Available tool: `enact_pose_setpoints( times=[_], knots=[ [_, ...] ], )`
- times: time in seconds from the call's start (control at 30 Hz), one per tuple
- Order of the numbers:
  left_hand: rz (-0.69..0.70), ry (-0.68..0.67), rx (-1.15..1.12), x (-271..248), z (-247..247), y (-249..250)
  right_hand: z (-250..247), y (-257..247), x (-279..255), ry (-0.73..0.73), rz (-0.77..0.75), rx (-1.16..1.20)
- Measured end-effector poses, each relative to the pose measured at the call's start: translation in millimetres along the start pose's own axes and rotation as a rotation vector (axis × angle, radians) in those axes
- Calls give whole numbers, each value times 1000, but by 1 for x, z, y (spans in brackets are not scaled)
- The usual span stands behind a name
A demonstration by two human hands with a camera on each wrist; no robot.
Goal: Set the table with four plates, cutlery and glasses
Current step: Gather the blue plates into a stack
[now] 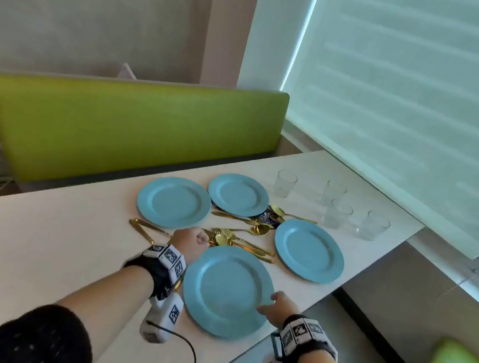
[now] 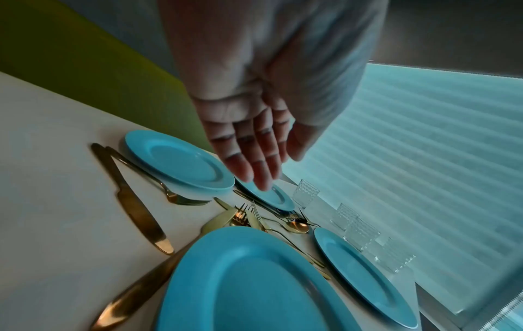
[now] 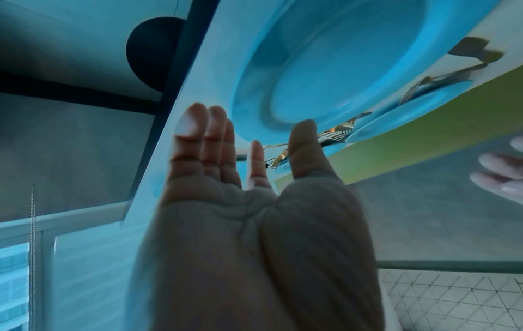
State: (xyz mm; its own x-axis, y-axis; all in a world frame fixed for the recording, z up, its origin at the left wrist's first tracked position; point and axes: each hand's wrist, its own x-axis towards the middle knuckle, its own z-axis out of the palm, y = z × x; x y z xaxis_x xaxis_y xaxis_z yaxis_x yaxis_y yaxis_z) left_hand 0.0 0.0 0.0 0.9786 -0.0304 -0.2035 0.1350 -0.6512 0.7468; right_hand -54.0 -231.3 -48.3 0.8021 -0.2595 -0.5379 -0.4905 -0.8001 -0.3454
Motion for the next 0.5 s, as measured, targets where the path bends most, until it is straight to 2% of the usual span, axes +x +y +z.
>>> enact_pose_setpoints(
  times=[0.27,0.5],
  knots=[
    [-62,209,-145,29,21,7,-6,0,62,-60,119,183],
    [-132,211,-43,50,42,13,-3,14,102,-203,92,265]
  ],
)
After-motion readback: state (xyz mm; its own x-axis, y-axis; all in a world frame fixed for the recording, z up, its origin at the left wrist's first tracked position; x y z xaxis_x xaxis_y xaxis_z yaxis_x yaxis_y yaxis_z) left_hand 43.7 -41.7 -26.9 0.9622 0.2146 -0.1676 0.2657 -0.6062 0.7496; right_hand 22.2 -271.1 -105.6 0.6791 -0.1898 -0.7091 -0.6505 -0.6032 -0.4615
